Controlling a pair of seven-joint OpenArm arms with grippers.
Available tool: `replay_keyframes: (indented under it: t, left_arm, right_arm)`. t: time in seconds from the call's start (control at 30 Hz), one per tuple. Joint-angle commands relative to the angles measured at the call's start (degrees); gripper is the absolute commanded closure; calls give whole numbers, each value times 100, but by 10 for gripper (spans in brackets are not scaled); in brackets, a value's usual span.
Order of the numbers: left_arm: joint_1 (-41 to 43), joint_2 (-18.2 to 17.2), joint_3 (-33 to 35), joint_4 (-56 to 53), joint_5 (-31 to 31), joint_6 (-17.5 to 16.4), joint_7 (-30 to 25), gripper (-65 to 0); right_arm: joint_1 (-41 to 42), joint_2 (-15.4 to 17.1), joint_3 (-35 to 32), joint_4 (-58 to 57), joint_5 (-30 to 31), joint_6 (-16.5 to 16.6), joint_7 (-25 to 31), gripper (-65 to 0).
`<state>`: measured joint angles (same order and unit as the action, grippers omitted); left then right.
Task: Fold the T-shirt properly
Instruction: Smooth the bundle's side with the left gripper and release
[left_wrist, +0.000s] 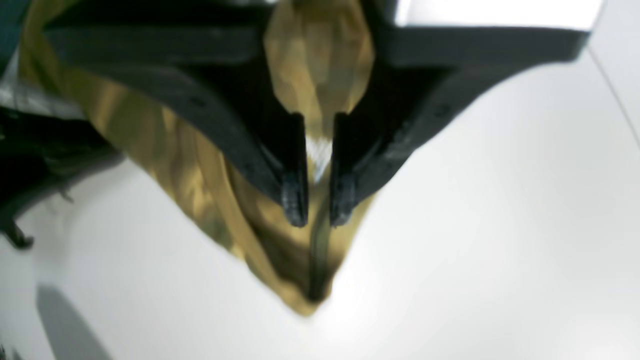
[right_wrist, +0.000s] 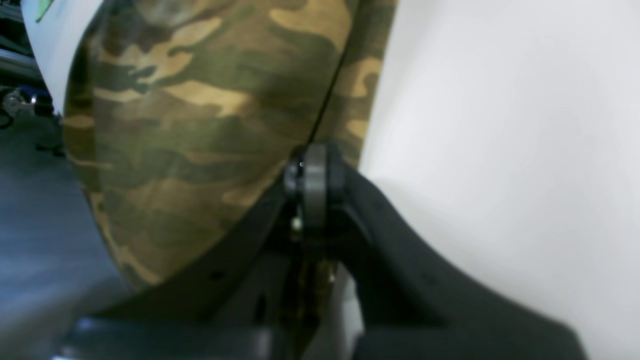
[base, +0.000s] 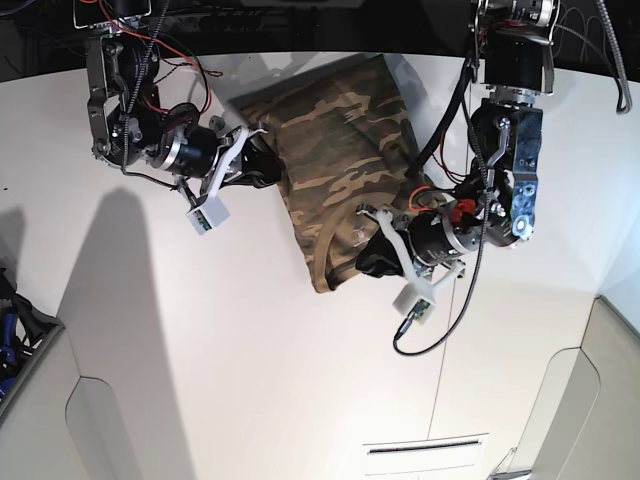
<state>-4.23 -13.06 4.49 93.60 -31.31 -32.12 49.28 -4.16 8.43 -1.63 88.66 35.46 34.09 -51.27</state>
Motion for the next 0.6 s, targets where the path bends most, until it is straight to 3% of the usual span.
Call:
replay_keyframes:
  t: [0.0,0.3,0.57]
  left_arm:
    - [28,-81,-13,227,-133,-24,-101,-90]
    - [1029,-492,-199,962,-98,365,-76,-90]
    - [1325,-487,-522,957,-87,334,-136,-90]
  right_arm:
    - [37,11,9,83,114,20,109,0]
    - [-299,-11,0,63,323,22,136,0]
    - [-643,-501,-2,63,385,26,127,0]
